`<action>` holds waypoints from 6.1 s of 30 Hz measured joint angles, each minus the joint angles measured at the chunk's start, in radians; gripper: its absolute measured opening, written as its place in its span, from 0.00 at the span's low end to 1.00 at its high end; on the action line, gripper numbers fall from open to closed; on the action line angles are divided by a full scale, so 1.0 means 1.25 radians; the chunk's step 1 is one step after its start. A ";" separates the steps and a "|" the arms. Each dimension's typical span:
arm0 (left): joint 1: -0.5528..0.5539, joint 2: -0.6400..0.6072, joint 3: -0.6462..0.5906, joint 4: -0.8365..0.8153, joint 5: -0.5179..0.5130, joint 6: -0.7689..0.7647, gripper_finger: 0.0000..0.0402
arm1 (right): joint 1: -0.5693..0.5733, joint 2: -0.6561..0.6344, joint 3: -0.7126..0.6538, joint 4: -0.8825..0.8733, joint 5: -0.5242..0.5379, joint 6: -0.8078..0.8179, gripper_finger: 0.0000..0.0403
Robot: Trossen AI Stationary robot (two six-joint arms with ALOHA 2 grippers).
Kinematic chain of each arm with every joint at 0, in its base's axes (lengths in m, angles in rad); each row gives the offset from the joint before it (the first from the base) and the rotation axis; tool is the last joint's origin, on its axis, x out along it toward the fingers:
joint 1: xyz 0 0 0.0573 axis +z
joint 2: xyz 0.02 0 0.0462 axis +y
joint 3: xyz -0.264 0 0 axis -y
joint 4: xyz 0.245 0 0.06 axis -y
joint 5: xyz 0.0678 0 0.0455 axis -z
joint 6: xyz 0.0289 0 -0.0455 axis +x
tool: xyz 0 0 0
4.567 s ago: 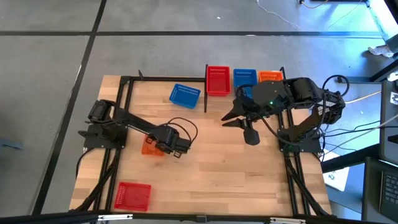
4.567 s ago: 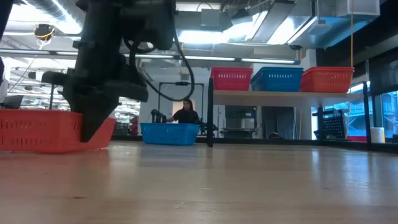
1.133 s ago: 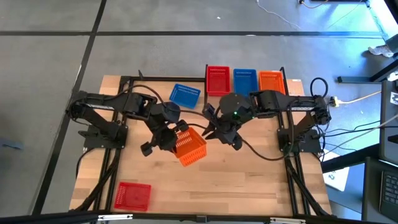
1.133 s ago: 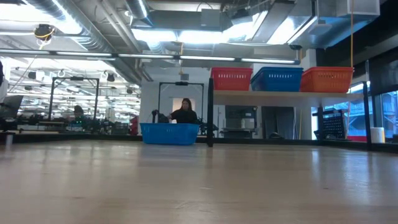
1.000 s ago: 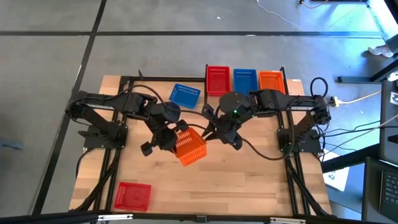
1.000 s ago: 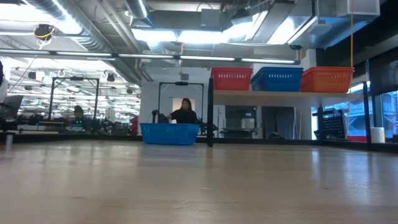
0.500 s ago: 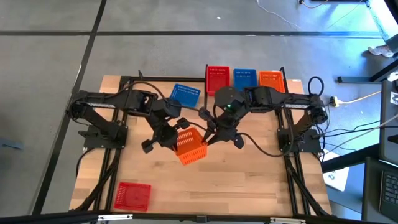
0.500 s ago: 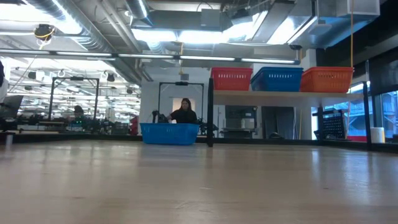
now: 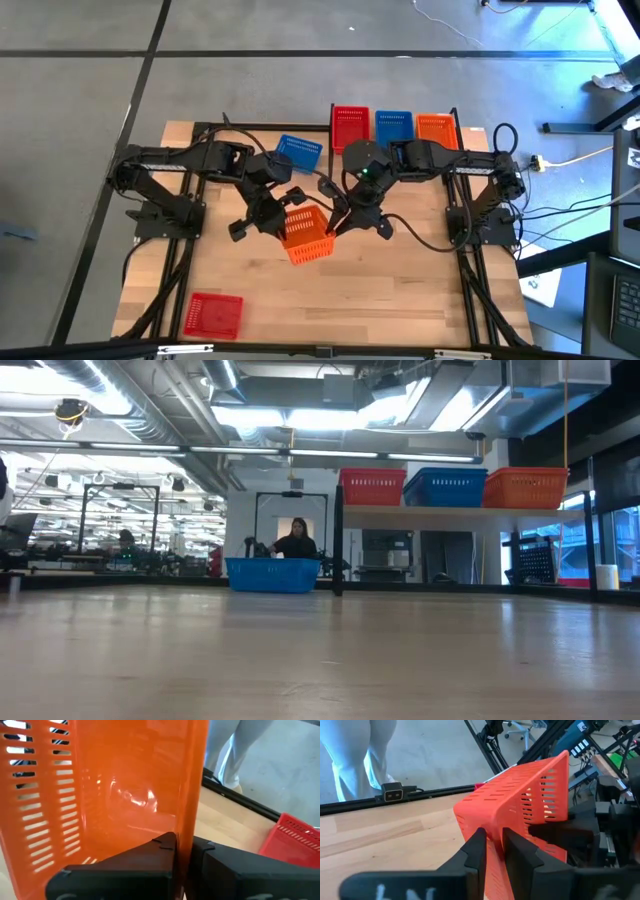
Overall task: Stack baskets on shelf by color
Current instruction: Stack the orange bin on top of the stacked orange bins on the shelf
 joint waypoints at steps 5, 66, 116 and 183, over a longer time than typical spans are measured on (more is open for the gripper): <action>0.021 0.000 0.000 0.006 0.009 0.015 0.00 | 0.000 0.000 0.000 0.000 -0.003 0.000 0.12; -0.080 -0.084 0.001 0.062 -0.413 -0.112 0.21 | -0.032 -0.010 -0.002 -0.207 0.160 0.140 0.00; 0.200 -0.068 0.000 0.234 -0.517 -0.242 0.22 | -0.347 -0.357 -0.050 -0.553 0.978 1.628 0.01; 0.232 -0.069 0.000 0.229 -0.459 -0.197 0.21 | -0.531 -0.266 -0.186 -0.534 0.769 1.336 0.00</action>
